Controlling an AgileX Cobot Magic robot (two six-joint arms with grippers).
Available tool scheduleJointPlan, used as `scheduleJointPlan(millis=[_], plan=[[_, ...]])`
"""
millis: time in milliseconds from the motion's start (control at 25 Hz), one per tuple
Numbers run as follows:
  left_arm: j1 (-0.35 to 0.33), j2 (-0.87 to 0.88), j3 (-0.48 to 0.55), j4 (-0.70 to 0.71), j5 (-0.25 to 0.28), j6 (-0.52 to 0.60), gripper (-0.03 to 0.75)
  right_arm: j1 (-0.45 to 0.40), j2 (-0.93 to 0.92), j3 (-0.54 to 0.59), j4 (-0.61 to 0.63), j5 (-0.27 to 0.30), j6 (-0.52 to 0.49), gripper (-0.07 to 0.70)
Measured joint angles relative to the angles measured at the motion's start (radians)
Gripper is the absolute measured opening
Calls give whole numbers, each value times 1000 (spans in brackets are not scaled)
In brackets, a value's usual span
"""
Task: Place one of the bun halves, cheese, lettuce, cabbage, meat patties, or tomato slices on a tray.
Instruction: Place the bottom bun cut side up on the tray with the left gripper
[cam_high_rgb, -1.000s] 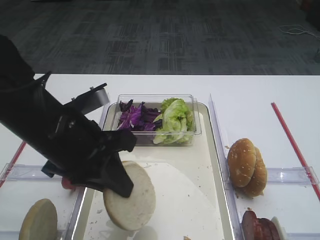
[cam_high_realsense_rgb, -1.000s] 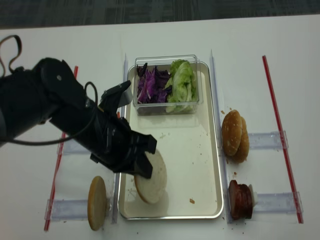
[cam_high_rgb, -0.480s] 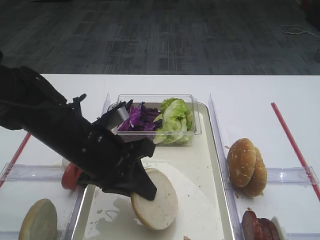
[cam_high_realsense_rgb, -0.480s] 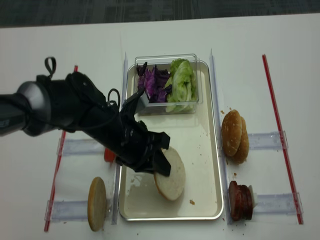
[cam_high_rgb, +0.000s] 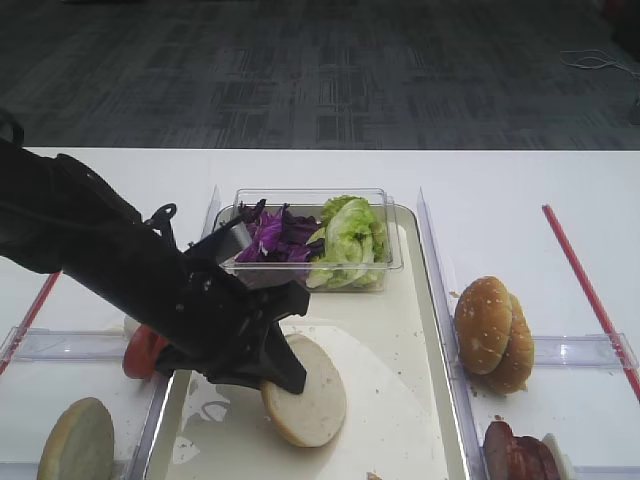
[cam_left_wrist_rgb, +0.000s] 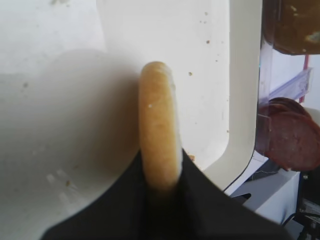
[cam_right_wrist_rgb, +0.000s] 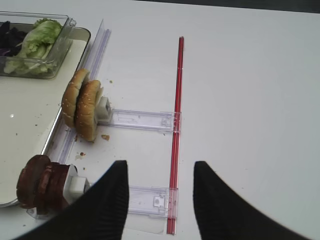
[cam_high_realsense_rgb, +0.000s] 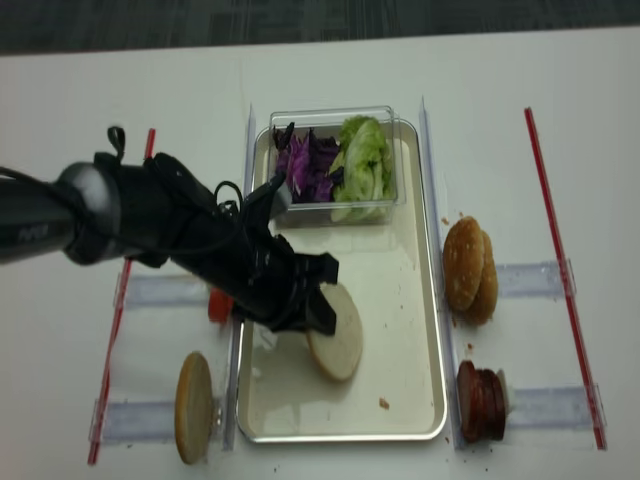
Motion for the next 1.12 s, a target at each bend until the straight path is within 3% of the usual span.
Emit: scheduleJointPlan(millis=[1120], plan=[[8,11,0,-15,2,2,99,0,0,0,0,2,2,324]])
